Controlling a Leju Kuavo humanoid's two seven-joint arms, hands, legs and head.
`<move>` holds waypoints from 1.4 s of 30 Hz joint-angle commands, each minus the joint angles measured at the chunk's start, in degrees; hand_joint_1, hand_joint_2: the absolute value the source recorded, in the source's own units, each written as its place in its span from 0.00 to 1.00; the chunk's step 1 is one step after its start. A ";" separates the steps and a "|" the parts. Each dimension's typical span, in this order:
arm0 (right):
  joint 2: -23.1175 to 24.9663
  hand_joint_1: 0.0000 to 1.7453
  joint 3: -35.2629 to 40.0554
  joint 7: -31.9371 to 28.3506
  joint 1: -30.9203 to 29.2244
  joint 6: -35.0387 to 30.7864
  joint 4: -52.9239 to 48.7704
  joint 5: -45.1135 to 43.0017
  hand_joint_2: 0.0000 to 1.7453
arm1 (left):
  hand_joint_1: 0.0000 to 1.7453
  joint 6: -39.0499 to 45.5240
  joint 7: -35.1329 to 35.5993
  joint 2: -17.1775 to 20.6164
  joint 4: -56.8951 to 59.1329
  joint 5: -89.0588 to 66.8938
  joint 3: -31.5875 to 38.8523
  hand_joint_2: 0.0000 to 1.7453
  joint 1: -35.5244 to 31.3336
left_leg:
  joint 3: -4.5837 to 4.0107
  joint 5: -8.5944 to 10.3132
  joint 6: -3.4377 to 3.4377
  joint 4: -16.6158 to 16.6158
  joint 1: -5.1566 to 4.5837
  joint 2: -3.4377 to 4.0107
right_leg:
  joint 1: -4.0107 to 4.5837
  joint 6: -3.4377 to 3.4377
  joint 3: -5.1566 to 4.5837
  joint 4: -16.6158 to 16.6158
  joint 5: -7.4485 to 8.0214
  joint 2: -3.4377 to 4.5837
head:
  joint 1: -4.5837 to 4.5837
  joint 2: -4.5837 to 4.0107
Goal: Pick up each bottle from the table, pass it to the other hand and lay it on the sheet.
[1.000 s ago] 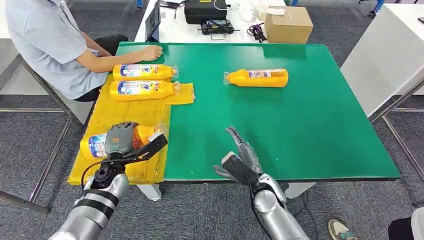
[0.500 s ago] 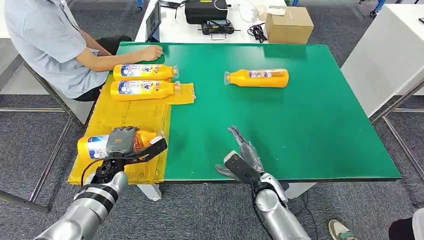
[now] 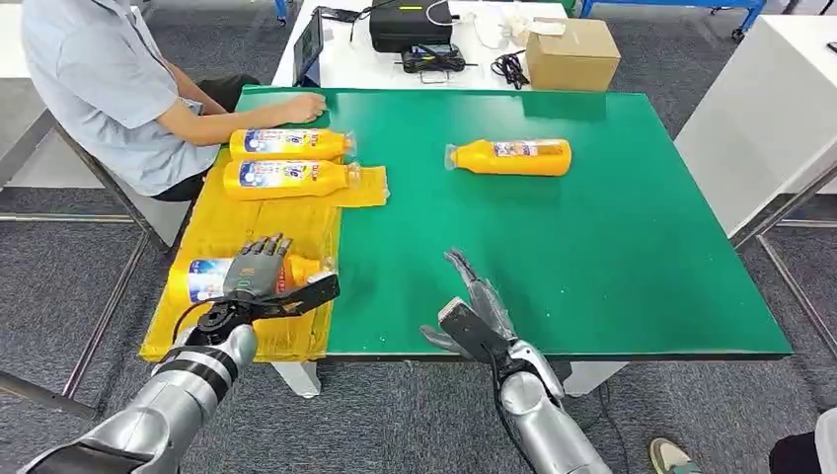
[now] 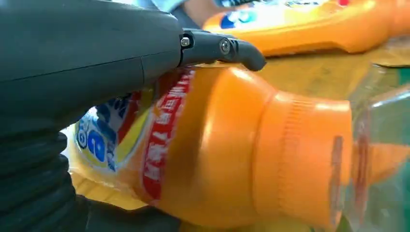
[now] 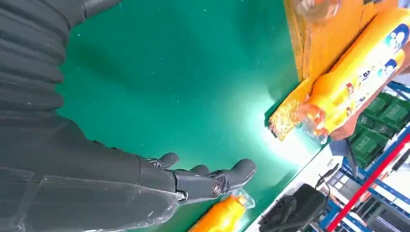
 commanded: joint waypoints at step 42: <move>-0.04 0.00 -2.07 -0.89 -3.29 -0.99 6.56 -0.87 1.00 | 0.00 15.43 -7.52 -1.38 -34.63 14.72 -9.23 1.00 12.97 | -0.59 0.00 -0.13 0.06 0.09 0.11 | 0.10 -0.12 -0.62 0.01 0.03 0.02 | 0.00 0.00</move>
